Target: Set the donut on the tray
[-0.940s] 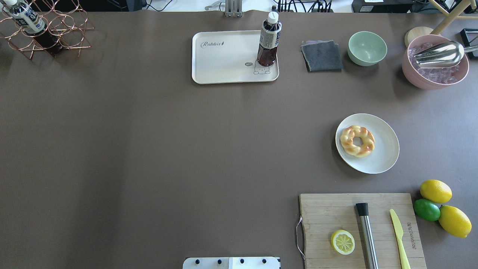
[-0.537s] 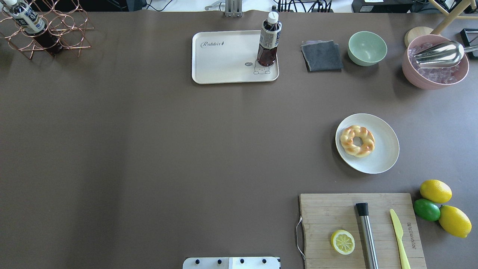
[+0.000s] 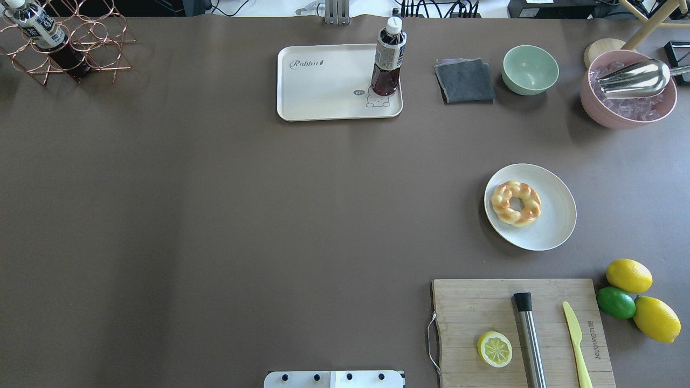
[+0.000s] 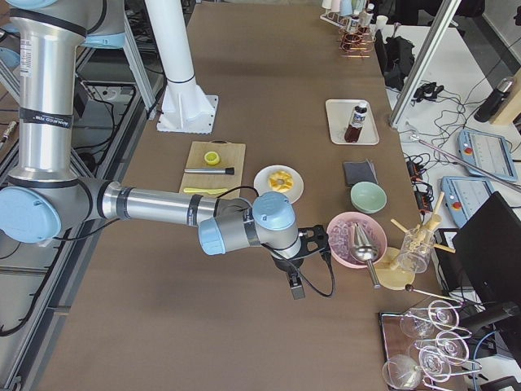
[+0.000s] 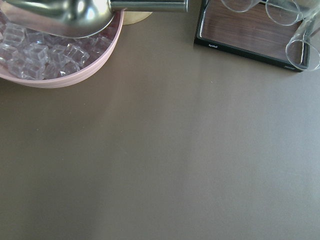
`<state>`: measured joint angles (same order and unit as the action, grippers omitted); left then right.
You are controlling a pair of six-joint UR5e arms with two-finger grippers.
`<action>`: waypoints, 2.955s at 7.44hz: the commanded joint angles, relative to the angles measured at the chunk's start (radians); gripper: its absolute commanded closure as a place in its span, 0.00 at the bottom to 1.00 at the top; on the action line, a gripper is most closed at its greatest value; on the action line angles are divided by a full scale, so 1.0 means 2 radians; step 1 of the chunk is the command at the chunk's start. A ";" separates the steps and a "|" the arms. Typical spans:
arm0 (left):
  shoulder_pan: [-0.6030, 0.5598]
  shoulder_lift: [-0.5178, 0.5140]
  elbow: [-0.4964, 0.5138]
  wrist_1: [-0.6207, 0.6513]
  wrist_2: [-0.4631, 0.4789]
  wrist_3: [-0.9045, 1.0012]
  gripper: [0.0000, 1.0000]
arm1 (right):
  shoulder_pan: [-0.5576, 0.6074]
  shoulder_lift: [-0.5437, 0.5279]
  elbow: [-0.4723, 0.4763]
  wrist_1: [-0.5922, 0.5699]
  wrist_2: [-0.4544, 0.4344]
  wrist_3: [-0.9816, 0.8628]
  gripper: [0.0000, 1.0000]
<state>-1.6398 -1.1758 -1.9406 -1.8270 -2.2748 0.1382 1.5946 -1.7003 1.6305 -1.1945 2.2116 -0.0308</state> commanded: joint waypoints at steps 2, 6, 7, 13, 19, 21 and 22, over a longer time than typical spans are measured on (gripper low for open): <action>0.000 0.000 0.001 0.000 0.001 0.000 0.02 | -0.009 -0.007 0.009 0.001 0.003 0.000 0.00; 0.001 0.000 0.001 0.000 0.000 -0.002 0.02 | -0.026 -0.010 0.009 0.006 0.004 0.002 0.00; 0.001 0.000 0.001 0.000 0.000 -0.002 0.02 | -0.029 -0.010 0.007 0.007 0.017 0.005 0.00; 0.001 0.000 0.002 0.000 0.001 -0.003 0.02 | -0.170 0.036 0.038 0.009 0.036 0.243 0.00; 0.002 -0.003 0.003 0.000 0.001 -0.003 0.02 | -0.304 0.062 -0.001 0.146 0.001 0.439 0.10; 0.001 -0.002 0.005 0.000 0.001 -0.003 0.02 | -0.337 0.068 -0.005 0.146 -0.029 0.440 0.14; 0.002 -0.002 0.006 0.000 0.001 -0.002 0.02 | -0.344 0.069 -0.013 0.146 -0.033 0.440 0.26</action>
<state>-1.6372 -1.1801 -1.9307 -1.8270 -2.2735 0.1320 0.9486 -1.5699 1.6243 -0.9075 2.1815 0.8454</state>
